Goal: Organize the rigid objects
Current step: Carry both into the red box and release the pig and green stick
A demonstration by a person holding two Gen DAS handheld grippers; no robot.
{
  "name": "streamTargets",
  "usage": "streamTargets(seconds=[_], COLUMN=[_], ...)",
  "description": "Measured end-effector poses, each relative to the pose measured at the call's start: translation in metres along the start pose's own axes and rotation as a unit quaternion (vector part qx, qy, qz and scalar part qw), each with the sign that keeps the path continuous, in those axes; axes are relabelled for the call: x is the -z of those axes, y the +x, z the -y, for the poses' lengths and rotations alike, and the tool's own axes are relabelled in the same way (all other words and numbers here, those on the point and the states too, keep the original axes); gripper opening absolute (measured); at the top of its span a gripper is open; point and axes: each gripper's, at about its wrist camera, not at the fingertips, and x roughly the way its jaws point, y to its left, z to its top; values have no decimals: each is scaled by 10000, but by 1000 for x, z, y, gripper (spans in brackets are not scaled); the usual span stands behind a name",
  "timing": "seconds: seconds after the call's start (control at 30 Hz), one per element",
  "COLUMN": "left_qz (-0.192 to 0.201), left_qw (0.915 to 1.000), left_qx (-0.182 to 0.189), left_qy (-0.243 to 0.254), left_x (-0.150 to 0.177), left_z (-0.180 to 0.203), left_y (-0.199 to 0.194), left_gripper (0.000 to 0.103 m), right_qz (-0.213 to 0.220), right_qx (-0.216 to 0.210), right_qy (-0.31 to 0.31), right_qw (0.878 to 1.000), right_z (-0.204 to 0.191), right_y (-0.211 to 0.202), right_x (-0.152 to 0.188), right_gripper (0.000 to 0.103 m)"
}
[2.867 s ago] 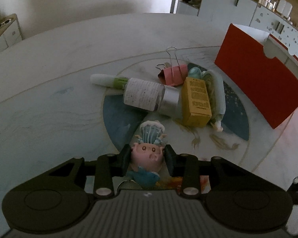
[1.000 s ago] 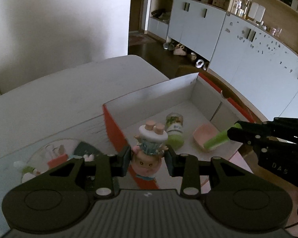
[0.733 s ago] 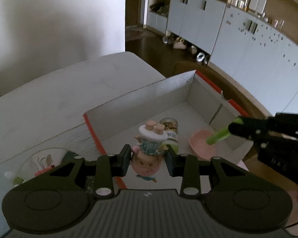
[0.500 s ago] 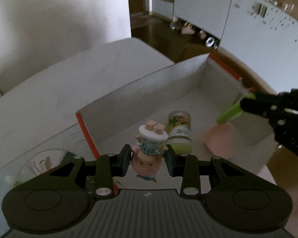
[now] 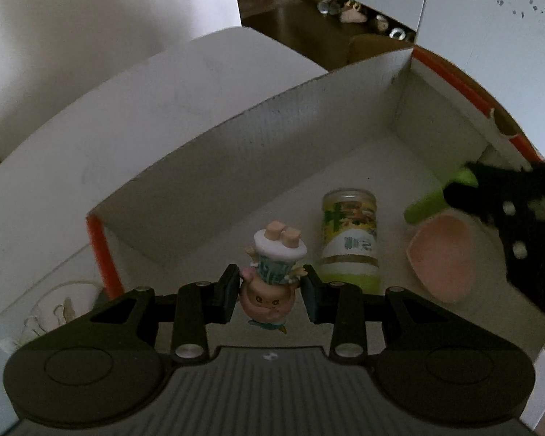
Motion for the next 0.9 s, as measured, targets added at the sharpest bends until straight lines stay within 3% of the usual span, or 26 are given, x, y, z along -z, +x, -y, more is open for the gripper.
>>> streamTargets(seconds=[0.27, 0.47, 0.67, 0.73, 0.8, 0.9], left_qz=[-277, -387, -583, -570, -542, -464], left_qw=[9995, 9987, 9976, 9973, 9971, 9981], left_qx=[-65, -207, -269, -379, -477, -400], left_qy=[104, 257, 241, 273, 242, 71], left_x=[-8, -14, -14, -13, -11, -9], left_z=[6, 15, 22, 24, 24, 19], left_y=[21, 29, 37, 36, 34, 26], left_gripper=[36, 36, 37, 42, 60, 66], right_qz=[-465, -654, -657, -580, -552, -496], right_qx=[-255, -293, -358, -368, -380, -405], right_qy=[35, 207, 285, 318, 339, 391], right_qw=[9986, 9972, 9968, 9971, 9972, 9972], right_z=[-8, -7, -6, -7, -10, -14], right_y=[1, 1, -8, -12, -14, -20], right_x=[17, 20, 20, 20, 20, 20], right_gripper=[15, 21, 37, 46, 53, 62])
